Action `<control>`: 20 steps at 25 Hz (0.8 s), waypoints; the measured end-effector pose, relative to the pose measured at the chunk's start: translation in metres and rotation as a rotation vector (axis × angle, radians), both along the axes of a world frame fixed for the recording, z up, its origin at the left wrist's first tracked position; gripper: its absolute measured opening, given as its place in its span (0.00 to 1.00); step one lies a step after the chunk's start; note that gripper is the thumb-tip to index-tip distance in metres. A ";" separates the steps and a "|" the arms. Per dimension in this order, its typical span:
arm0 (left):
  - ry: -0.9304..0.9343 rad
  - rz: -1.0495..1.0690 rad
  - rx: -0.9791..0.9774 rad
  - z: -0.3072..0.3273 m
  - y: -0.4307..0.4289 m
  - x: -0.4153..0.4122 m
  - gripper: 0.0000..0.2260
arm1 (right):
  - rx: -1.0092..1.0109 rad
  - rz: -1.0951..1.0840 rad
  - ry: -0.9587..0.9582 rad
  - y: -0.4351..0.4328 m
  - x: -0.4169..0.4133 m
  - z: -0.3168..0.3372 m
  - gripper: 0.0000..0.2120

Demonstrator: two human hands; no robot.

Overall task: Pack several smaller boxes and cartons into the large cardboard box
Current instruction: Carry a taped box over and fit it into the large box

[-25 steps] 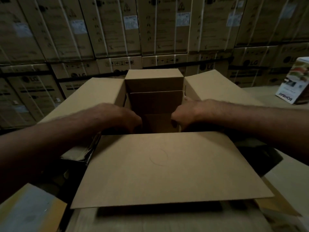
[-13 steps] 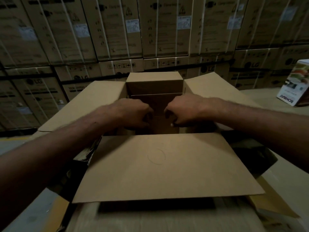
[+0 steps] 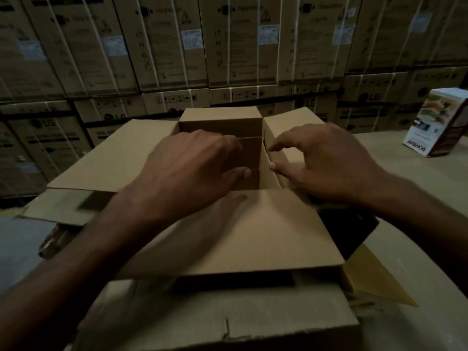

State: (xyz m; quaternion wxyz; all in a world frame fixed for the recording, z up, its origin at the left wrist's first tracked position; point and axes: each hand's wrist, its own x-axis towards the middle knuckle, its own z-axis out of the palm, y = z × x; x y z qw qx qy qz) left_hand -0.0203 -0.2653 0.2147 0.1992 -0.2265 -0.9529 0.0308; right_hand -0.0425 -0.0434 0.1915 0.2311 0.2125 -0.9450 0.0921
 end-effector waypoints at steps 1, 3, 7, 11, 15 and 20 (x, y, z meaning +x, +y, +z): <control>-0.005 0.010 0.008 0.003 0.005 0.011 0.21 | -0.031 0.012 0.019 0.009 0.011 -0.003 0.20; 0.004 0.037 0.027 0.008 0.019 0.037 0.23 | -0.094 0.031 0.062 0.029 0.035 -0.011 0.21; 0.071 0.020 0.164 -0.008 0.065 0.106 0.22 | -0.191 0.071 0.157 0.079 0.085 -0.036 0.17; 0.163 0.005 0.404 -0.057 0.139 0.165 0.16 | -0.243 0.091 0.167 0.137 0.140 -0.072 0.16; 0.128 0.050 0.529 -0.118 0.216 0.208 0.17 | -0.232 0.061 0.095 0.196 0.188 -0.114 0.15; -0.075 0.105 0.550 -0.175 0.283 0.236 0.22 | -0.430 -0.077 -0.108 0.255 0.236 -0.161 0.14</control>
